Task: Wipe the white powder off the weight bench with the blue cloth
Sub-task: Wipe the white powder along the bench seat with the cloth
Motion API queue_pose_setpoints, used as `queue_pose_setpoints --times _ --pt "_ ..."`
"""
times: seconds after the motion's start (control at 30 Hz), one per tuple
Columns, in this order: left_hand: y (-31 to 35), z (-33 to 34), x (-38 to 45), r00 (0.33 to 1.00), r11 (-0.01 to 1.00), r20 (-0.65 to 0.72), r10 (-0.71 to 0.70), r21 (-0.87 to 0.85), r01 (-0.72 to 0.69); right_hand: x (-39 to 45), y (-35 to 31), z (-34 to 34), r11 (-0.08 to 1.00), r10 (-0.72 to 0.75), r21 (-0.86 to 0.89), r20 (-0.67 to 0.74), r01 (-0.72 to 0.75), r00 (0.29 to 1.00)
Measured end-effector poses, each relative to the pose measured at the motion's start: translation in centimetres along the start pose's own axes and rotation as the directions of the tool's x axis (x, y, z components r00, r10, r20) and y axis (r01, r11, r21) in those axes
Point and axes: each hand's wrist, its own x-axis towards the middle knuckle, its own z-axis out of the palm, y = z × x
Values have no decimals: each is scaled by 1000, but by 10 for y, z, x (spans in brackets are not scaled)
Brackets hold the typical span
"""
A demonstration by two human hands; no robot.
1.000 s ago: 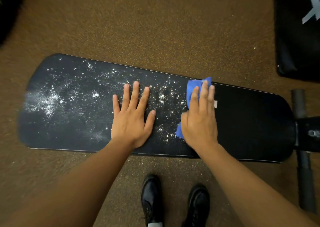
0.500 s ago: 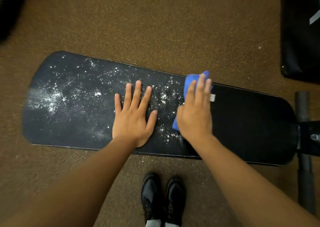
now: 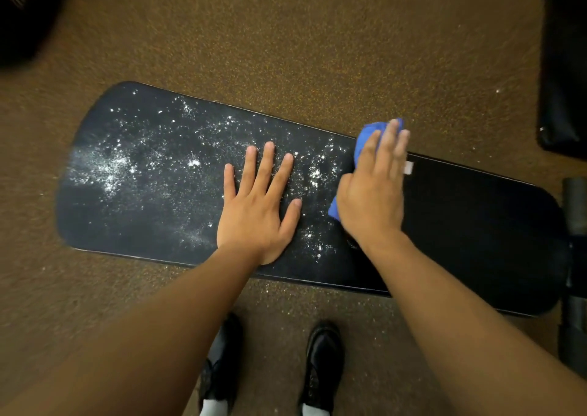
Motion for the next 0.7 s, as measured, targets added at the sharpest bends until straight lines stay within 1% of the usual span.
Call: queue_pose_setpoints --times 0.07,0.13,0.17,0.2,0.23,0.27,0.33,0.4,0.47,0.53,0.6,0.7 --pt "0 0 1 1000 1000 0 4 -6 -4 -25 -13 5 993 -120 -14 27 120 992" --pt "0 0 0 1000 1000 2 7 -17 -7 -65 -11 4 969 -247 -5 88 248 965" --pt "0 0 0 1000 1000 4 11 -20 -11 -81 -5 1 958 -286 3 113 287 952" --pt "0 0 1 1000 1000 7 13 -22 -13 -91 5 -3 955 -294 7 122 295 948" --pt "0 0 0 1000 1000 10 12 -22 -12 -93 18 -7 962 -270 4 120 272 955" --pt "-1 0 0 1000 1000 12 12 -19 -12 -88 29 -10 976 -215 3 98 216 972" --pt "-1 0 0 1000 1000 14 11 -16 -11 -64 45 -13 998 -54 9 21 54 998" --pt "-1 0 1 1000 1000 16 16 -18 -16 -28 42 -13 997 79 10 -31 -79 996" --pt "-1 1 1 1000 1000 10 17 -20 -17 -2 20 -8 994 107 -2 -43 -107 993" --pt "-1 2 2 1000 1000 4 15 -19 -15 -3 -7 1 999 23 -21 -35 -24 999" --pt "-1 2 2 1000 1000 5 17 -19 -17 -31 -23 8 994 -101 -34 25 102 995" --pt "-1 2 2 1000 1000 9 18 -22 -17 -82 -14 5 969 -243 -21 116 247 963"
